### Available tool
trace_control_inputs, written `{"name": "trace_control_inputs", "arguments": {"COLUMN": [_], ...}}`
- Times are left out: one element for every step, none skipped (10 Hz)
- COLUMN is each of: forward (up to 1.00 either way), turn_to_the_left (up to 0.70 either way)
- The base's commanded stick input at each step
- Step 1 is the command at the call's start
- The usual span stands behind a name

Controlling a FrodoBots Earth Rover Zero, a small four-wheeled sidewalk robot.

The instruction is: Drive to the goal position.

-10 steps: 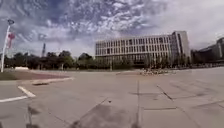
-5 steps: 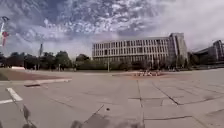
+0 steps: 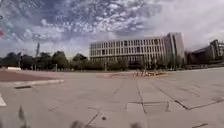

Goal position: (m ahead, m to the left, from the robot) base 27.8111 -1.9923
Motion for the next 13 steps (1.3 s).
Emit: {"name": "trace_control_inputs", "arguments": {"forward": [0.70, 0.70, 0.70, 0.70, 0.70, 0.70, 0.70, 0.70, 0.70, 0.70, 0.70, 0.70, 0.70], "turn_to_the_left": [-0.21, 0.00, 0.00, 0.00, 0.00, 0.00, 0.00, 0.00, 0.00, 0.00, 0.00, 0.00, 0.00]}}
